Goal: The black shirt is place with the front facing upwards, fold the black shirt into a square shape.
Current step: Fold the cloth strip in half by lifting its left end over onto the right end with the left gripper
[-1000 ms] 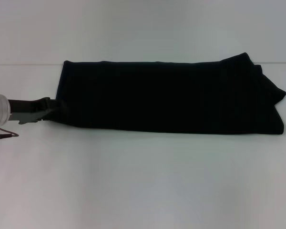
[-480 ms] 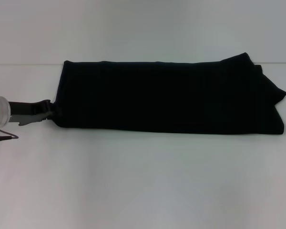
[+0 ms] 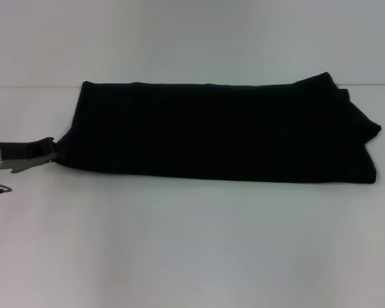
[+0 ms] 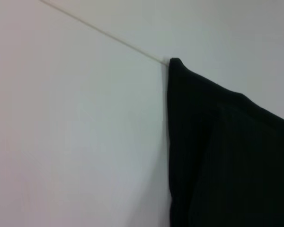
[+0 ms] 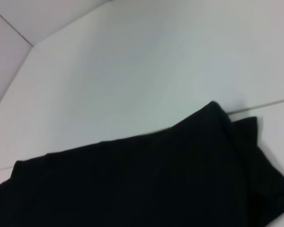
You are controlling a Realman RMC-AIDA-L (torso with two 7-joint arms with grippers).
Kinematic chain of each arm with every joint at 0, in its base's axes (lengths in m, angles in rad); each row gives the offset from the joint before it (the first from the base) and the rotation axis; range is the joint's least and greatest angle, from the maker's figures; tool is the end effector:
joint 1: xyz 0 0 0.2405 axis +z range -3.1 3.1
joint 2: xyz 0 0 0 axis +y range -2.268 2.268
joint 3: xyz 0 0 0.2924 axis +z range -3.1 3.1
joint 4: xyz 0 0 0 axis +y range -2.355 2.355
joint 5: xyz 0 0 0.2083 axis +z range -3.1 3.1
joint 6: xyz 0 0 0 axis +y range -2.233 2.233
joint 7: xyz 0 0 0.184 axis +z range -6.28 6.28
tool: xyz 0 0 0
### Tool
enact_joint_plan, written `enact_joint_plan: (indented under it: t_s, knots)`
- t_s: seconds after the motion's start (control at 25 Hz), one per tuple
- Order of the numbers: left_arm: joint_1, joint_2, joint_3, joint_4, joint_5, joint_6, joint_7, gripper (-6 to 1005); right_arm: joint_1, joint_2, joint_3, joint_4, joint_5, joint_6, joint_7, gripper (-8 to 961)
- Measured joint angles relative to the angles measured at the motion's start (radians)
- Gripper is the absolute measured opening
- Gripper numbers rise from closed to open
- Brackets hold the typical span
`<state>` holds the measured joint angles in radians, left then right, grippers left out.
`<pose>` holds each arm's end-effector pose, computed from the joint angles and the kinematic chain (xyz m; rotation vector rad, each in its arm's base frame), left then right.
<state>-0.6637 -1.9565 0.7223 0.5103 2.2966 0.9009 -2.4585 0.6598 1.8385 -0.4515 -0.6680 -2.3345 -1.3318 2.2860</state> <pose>-0.3683 0.4529 -0.0076 -1.7848 -1.7131 -0.3634 0.3441 0.4466 0.0874 -2.0117 1.5584 0.4970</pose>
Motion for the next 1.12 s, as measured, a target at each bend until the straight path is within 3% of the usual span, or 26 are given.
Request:
enact_joint_plan:
  t_s: [0.2, 0.36, 0.44, 0.68, 0.8, 0.88, 0.96, 1.12]
  knots:
    - [0.083, -0.021, -0.032, 0.121, -0.002, 0.06, 0.023, 35, -0.006, 0.029, 0.026, 0.01, 0.073, 0.01, -0.037, 761]
    - [0.138, -0.013, -0.137, 0.17, -0.002, 0.127, 0.081, 42, -0.007, 0.053, 0.026, 0.013, 0.118, 0.015, -0.054, 762]
    - [0.164, 0.003, -0.203, 0.177, 0.0, 0.15, 0.113, 46, -0.002, 0.062, 0.027, 0.016, 0.124, 0.02, -0.057, 762]
    - [0.232, 0.089, -0.354, 0.187, 0.008, 0.17, 0.162, 57, 0.0, 0.079, 0.024, 0.035, 0.159, 0.05, -0.059, 764]
    - [0.234, 0.111, -0.393, 0.206, 0.008, 0.193, 0.17, 63, -0.001, 0.086, 0.024, 0.037, 0.166, 0.053, -0.07, 764]
    - [0.221, 0.11, -0.399, 0.225, -0.004, 0.228, 0.171, 66, -0.002, 0.089, 0.02, 0.038, 0.167, 0.047, -0.077, 764]
    - [0.193, 0.09, -0.399, 0.25, -0.051, 0.319, 0.187, 70, -0.006, 0.09, 0.017, 0.038, 0.167, 0.039, -0.086, 764]
    - [0.107, 0.02, -0.389, 0.262, -0.175, 0.533, 0.247, 77, -0.028, 0.09, 0.024, 0.038, 0.167, 0.006, -0.11, 764]
